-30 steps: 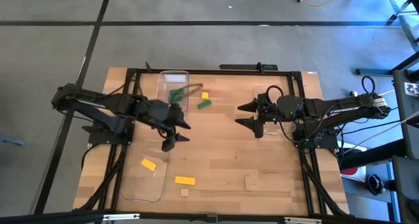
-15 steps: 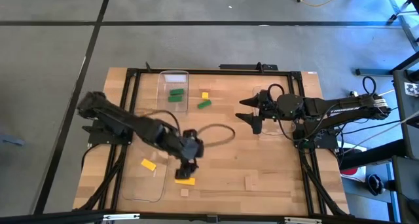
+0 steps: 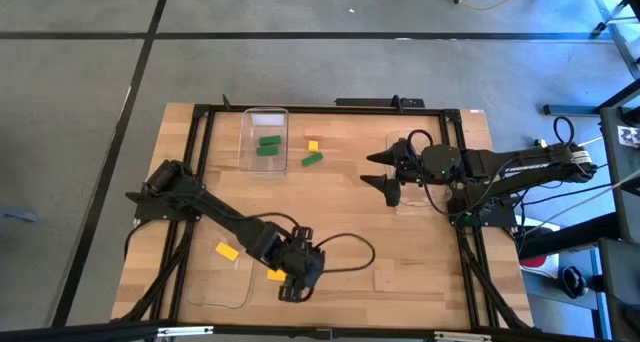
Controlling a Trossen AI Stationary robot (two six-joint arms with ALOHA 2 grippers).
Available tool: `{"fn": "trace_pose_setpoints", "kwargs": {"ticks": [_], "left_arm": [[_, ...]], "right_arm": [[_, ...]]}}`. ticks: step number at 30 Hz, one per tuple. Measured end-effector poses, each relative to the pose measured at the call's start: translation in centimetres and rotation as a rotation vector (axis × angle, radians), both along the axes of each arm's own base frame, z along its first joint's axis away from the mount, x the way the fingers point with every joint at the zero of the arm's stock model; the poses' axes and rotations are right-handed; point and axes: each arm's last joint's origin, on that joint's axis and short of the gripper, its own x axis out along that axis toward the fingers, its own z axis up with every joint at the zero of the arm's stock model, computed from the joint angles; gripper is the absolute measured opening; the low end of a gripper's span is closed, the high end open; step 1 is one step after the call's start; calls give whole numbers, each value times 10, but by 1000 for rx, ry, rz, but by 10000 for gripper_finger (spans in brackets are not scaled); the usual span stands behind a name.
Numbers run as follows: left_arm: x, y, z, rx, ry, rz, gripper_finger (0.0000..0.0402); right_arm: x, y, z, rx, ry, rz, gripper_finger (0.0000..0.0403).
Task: Sort & place blocks by color
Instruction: Put the bottom yellow block into the bottom left transparent bin
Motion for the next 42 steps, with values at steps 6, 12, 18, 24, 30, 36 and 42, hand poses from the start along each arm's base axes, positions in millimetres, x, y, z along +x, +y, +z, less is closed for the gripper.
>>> {"fn": "trace_pose_setpoints", "kwargs": {"ticks": [6, 12, 18, 24, 30, 36, 42], "left_arm": [[-2, -14, -17, 5, 66, -53, 231], [4, -21, -43, 38, 114, -47, 231], [9, -22, -75, 32, 234, -40, 231], [11, -22, -92, 47, 295, -35, 231], [10, -21, -99, 56, 339, -40, 231], [12, -20, -98, 65, 319, -33, 231], [15, -18, -111, 55, 354, -27, 231]], "right_arm": [[-1, 0, -3, 21, 24, -9, 335], [-2, 0, -5, 20, 51, -9, 335], [-2, 0, -6, 58, 50, -24, 335], [1, 0, -10, 61, 72, -27, 335], [5, 1, -14, 58, 91, -27, 335], [7, 1, -16, 56, 101, -27, 335], [8, 1, -16, 53, 102, -26, 335]]}}
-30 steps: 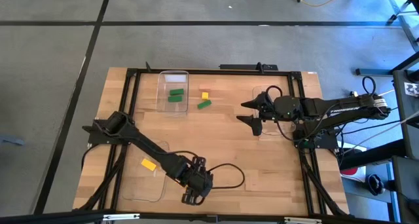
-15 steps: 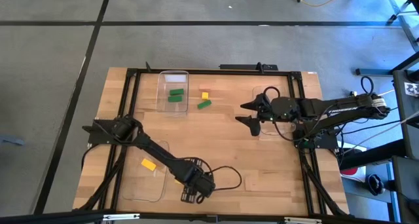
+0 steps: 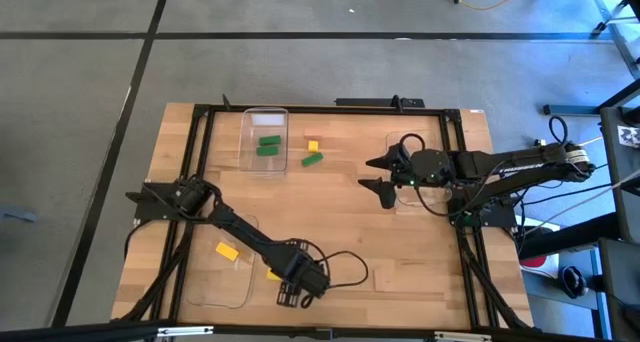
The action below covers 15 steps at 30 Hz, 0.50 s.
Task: Sort & place blocks by color
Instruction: Put the bottom yellow block into the bottom left transparent bin
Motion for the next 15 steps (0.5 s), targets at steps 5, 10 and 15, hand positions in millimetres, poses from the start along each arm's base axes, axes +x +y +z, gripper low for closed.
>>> {"fn": "trace_pose_setpoints", "kwargs": {"ticks": [5, 10, 15], "left_arm": [[0, -1, -3, 11, 3, -3, 231], [0, 0, -3, 20, 9, -1, 206], [-1, 1, -4, 27, 16, 6, 145]], "right_arm": [[0, 0, 0, -3, 2, 1, 335], [0, 0, 0, -3, 2, 1, 335], [0, 0, 0, -3, 2, 1, 335]]}}
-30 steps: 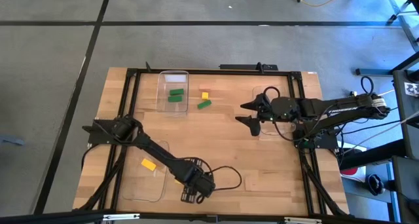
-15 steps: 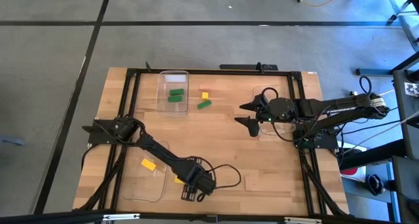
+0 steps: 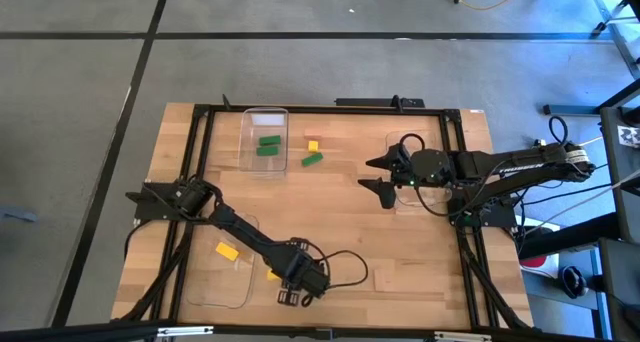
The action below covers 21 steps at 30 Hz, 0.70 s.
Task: Sort & place blocks by color
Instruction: Put the bottom yellow block into the bottom left transparent bin
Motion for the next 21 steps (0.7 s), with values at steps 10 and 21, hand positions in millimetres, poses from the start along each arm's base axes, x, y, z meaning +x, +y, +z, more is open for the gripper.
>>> {"fn": "trace_pose_setpoints", "kwargs": {"ticks": [10, 21], "left_arm": [[3, 7, 2, -8, 1, 16, 114], [9, 45, 55, -5, -137, 78, 114]], "right_arm": [[0, 0, 0, 0, 0, 0, 335], [0, 0, 0, 0, -1, 0, 335]]}}
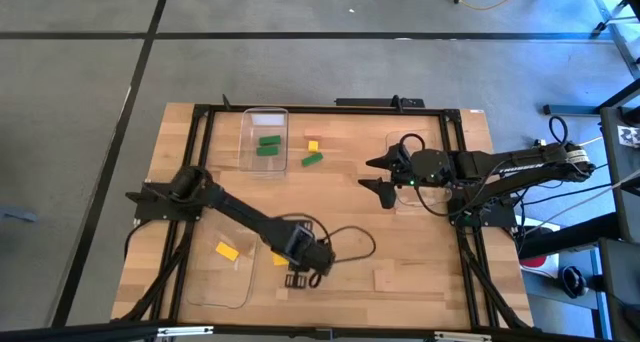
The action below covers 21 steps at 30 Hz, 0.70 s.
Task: Sort & place blocks by color
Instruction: Put the bottom yellow block into the bottom left transparent bin
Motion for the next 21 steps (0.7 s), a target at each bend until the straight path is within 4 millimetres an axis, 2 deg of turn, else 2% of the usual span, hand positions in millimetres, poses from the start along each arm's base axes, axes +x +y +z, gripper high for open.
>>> {"fn": "trace_pose_setpoints", "kwargs": {"ticks": [5, 13, 17, 21], "left_arm": [[-3, 26, 43, 44, -149, 81, 114], [-25, 52, 117, 117, -449, 234, 113], [-41, 58, 144, 160, -551, 288, 113], [-56, 60, 162, 188, -610, 317, 113]], "right_arm": [[0, 0, -1, -1, 7, 0, 335], [-1, 0, -1, 2, 16, -2, 335], [-1, 0, -2, 1, 24, -2, 335], [-1, 0, -2, 4, 24, -3, 335]]}}
